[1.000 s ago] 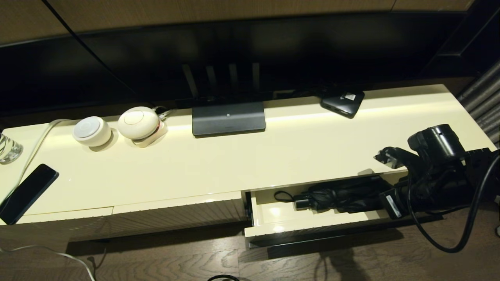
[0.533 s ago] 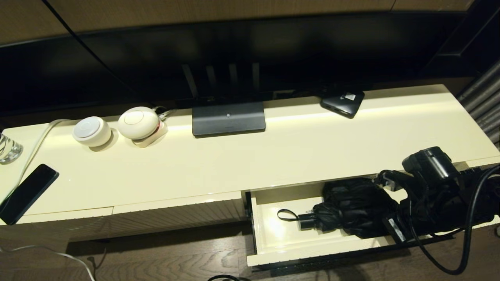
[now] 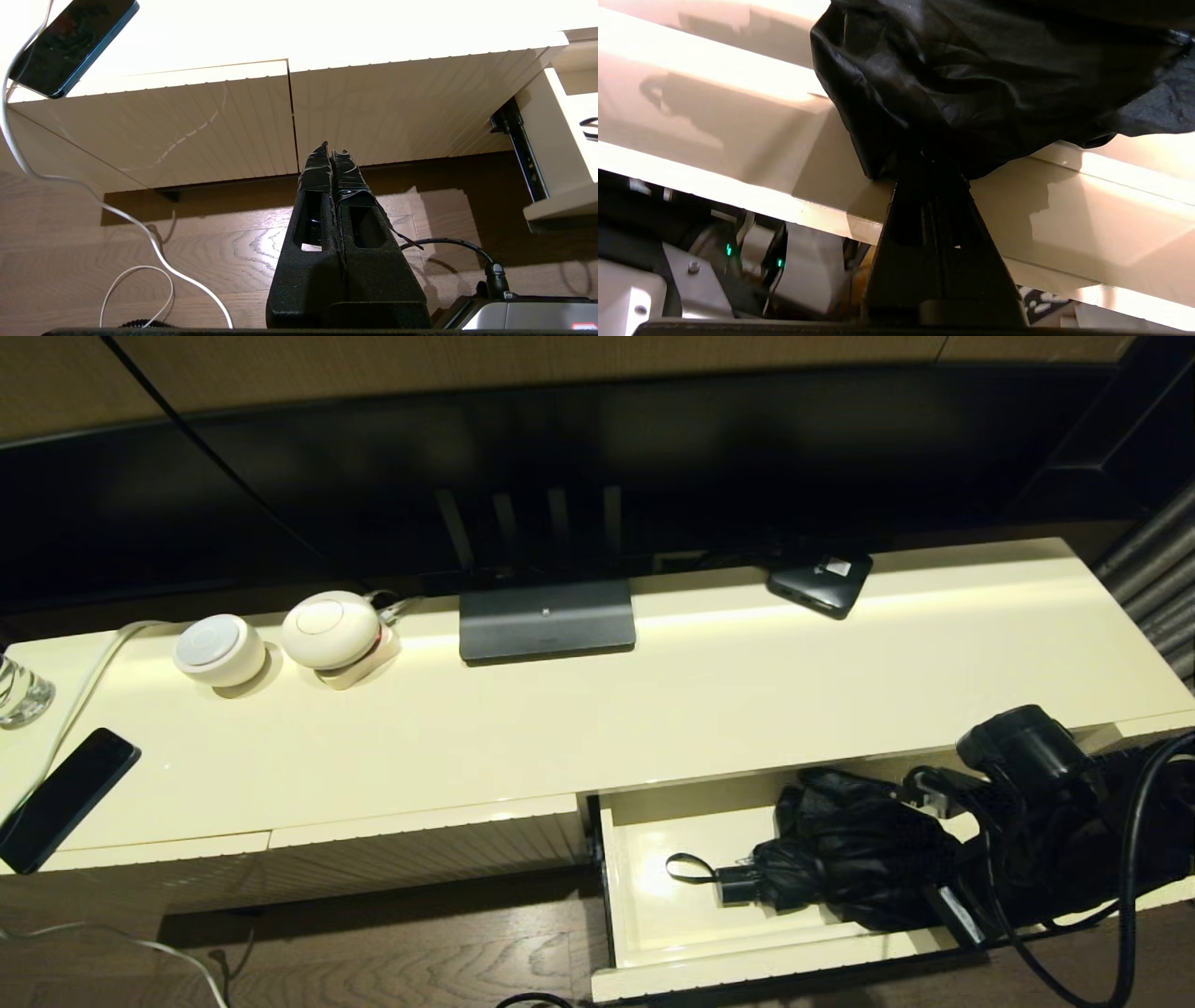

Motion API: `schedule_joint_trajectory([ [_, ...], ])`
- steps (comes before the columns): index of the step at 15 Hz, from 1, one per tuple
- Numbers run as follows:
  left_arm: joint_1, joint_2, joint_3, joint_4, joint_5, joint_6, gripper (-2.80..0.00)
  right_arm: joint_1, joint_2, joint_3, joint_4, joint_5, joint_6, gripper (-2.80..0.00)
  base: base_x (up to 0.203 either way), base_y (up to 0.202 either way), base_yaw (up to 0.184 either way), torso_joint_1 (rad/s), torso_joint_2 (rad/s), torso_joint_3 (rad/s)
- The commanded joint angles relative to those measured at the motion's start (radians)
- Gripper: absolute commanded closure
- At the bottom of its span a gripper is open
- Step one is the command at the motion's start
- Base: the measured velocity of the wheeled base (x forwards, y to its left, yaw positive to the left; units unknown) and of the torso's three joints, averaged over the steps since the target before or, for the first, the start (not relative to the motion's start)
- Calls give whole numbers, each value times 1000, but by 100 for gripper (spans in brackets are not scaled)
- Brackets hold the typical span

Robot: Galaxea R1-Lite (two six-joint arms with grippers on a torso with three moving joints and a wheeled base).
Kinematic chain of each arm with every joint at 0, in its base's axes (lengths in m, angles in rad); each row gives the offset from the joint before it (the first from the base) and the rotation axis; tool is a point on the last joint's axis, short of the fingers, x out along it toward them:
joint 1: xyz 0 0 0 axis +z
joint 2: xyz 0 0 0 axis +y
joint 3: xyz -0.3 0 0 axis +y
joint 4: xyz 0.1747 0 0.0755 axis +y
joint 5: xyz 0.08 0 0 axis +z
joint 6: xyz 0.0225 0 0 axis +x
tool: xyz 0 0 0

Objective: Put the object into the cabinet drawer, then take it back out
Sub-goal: Open the drawer

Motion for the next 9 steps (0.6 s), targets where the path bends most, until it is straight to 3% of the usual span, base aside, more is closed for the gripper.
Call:
schedule_joint_trajectory([
  [1,0,1,3,0,0,0,0,0,-5,5,3,0,-1,0,0,0,0,0,0,0],
  [9,0,1,3,-1,0,0,0,0,-58,26,-47,-7,-1,0,0,0,0,0,0,0],
])
